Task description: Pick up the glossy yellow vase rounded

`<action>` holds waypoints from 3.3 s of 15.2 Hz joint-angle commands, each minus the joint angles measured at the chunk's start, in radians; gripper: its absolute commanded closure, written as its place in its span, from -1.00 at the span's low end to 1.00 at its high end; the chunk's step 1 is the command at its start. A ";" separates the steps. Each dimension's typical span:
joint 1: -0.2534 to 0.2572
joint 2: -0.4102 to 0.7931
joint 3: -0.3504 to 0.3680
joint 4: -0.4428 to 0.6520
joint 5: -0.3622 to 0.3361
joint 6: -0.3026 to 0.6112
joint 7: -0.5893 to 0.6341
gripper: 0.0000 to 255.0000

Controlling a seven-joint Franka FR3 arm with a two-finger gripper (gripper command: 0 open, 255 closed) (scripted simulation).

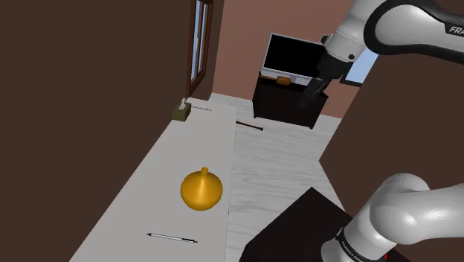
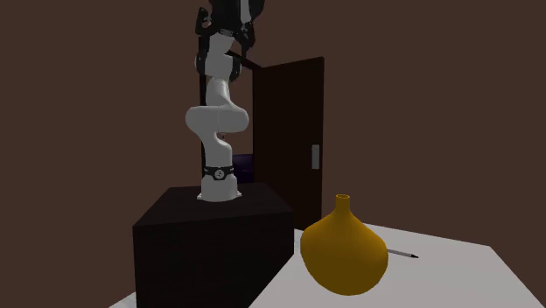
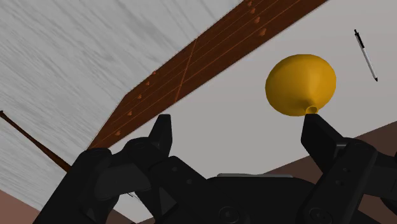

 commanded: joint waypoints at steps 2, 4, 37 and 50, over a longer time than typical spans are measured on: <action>0.003 0.009 0.012 -0.020 0.007 0.030 0.013 -1.00; 0.010 0.033 0.036 -0.057 0.022 0.090 0.038 -1.00; 0.050 1.013 0.353 0.038 -0.310 0.932 0.676 -1.00; 0.069 1.065 0.325 0.035 -0.371 0.982 0.723 1.00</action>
